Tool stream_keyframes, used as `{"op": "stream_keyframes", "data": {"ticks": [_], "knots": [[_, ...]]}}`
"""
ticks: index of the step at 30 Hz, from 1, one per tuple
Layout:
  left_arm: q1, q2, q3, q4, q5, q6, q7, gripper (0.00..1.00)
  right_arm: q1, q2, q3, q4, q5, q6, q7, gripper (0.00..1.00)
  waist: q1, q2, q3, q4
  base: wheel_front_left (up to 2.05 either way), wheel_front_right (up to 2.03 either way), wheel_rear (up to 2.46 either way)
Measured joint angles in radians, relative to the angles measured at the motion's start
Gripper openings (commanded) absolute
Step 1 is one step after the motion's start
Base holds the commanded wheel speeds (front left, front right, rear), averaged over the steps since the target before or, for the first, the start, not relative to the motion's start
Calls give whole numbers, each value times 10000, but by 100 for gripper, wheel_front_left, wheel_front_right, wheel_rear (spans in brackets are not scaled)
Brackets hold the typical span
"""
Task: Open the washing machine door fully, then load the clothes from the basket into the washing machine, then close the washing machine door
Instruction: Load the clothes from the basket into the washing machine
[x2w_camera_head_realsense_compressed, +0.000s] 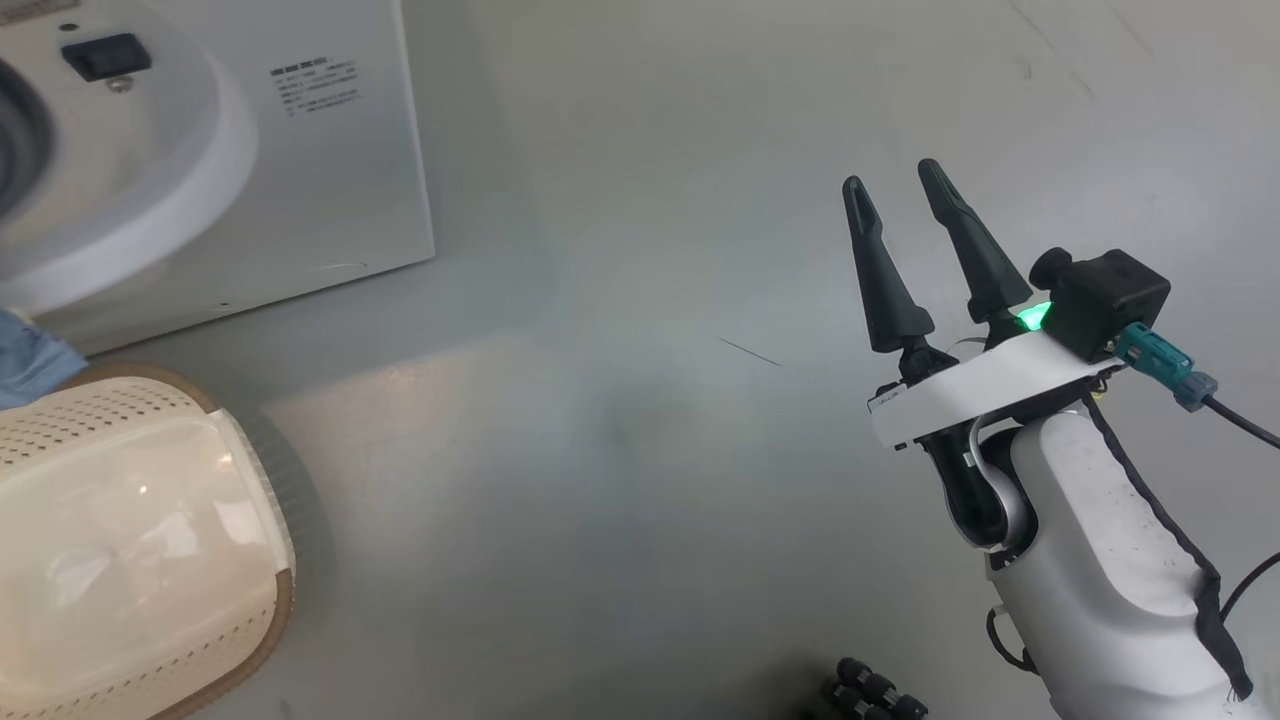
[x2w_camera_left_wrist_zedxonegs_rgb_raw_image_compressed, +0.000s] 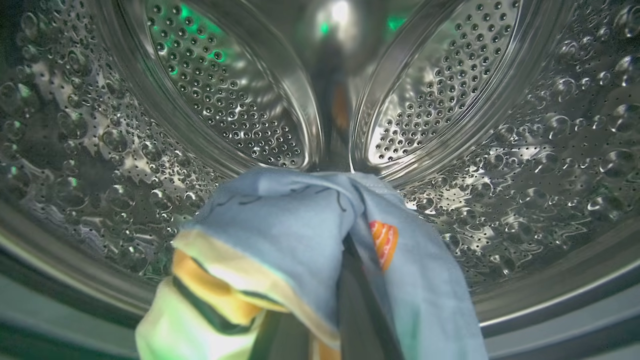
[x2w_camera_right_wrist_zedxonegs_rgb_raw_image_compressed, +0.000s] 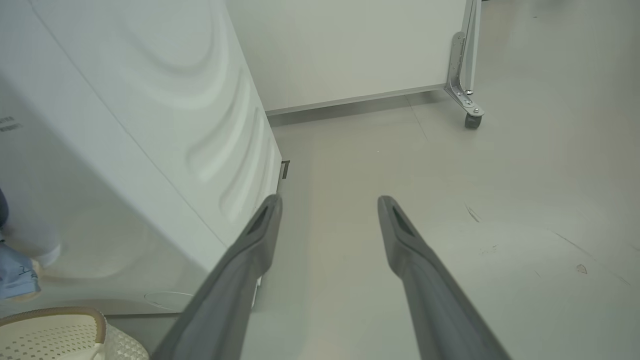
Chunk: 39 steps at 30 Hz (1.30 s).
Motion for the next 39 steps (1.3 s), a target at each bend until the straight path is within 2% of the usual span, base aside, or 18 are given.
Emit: {"op": "stream_keyframes", "data": {"ticks": [6,13,18,19,20,21,27,39], "knots": [[-742,355,-79,-63,15,0,174,0,-15,113,-46,-102,50,0,0,100,0,0,414,-344,0,0,0],[-2045,349,-10,-637,251,0,-1231,0,-69,213,-290,-148,59,0,0,100,0,0,943,-736,0,0,0],[-2160,201,-198,-77,245,0,-1285,0,-192,222,-357,-151,52,0,0,100,0,0,1031,-732,0,0,0],[-2160,201,-198,-77,245,0,-1285,13,-192,222,-357,-151,52,0,0,100,0,0,1031,-732,0,0,0],[-2143,136,-360,98,199,-2,-1152,82,-215,222,-424,-151,33,0,0,100,0,0,1025,-699,0,0,0],[-2091,90,-550,232,199,0,-1089,100,-218,213,-443,-151,-2,0,0,100,0,0,1017,-662,0,0,0],[-1906,-134,-1012,905,100,-2,-779,100,-217,219,-437,-102,-56,0,0,100,0,0,866,-417,0,0,0],[-1357,-393,-1371,1371,178,-2,-1348,100,-215,201,-454,17,-115,0,0,100,0,0,328,-142,0,0,0]]}}
